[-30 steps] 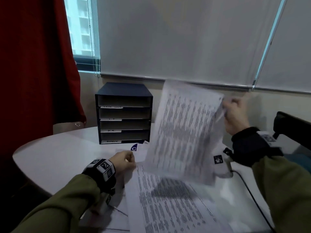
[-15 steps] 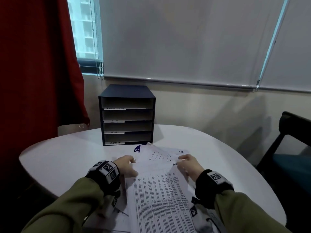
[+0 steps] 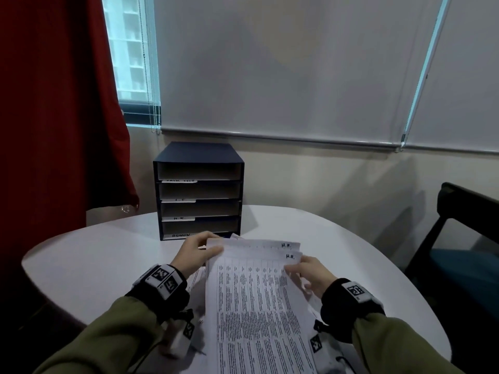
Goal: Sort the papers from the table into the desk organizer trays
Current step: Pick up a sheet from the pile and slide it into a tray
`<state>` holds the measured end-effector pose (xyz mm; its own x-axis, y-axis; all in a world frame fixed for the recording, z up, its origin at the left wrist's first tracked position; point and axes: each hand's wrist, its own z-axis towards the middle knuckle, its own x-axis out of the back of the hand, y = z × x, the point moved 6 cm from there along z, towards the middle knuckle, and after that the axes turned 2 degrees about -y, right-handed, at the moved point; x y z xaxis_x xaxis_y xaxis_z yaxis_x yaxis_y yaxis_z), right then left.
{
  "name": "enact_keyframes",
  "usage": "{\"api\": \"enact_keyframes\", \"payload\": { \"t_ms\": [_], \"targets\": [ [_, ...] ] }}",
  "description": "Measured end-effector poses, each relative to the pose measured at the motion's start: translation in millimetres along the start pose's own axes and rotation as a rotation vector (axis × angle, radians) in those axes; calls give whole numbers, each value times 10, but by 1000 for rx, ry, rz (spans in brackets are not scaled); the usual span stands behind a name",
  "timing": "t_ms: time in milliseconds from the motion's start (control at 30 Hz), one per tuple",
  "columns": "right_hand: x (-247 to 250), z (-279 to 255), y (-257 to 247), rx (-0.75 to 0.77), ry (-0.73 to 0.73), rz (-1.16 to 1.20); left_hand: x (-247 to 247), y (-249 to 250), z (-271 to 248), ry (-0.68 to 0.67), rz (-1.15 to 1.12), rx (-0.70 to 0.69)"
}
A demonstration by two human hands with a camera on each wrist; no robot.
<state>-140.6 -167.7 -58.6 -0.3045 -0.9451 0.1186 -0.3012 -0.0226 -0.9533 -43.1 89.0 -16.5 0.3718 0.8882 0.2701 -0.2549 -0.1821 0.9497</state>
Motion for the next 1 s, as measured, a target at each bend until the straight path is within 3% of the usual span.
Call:
{"api": "enact_keyframes", "payload": {
  "t_ms": [100, 200, 333, 400, 533, 767, 900, 1000],
  "targets": [
    [29, -26, -350, 206, 73, 95, -54, 129, -32, -30, -315, 74],
    [111, -201, -882, 419, 178, 192, -101, 433, -28, -75, -316, 0],
    [118, -622, -1597, 769, 165, 280, -64, 1046, -141, 216, -149, -323],
    [44, -771, -1722, 842, 176, 279, -82, 1147, -208, 382, -80, -406],
    [-137, -658, -1319, 747, 220, 236, -190, 846, -322, 467, -38, -364],
    [-337, -245, -309, 316, 129, 109, -292, 158, -340, 301, -75, -19],
    [-366, 15, -325, 218, 150, -139, -163, 10, -186, 209, -16, 163],
    [-468, 163, -431, 134, 116, -203, 149, -108, -33, 226, -32, 253]
  ]
}}
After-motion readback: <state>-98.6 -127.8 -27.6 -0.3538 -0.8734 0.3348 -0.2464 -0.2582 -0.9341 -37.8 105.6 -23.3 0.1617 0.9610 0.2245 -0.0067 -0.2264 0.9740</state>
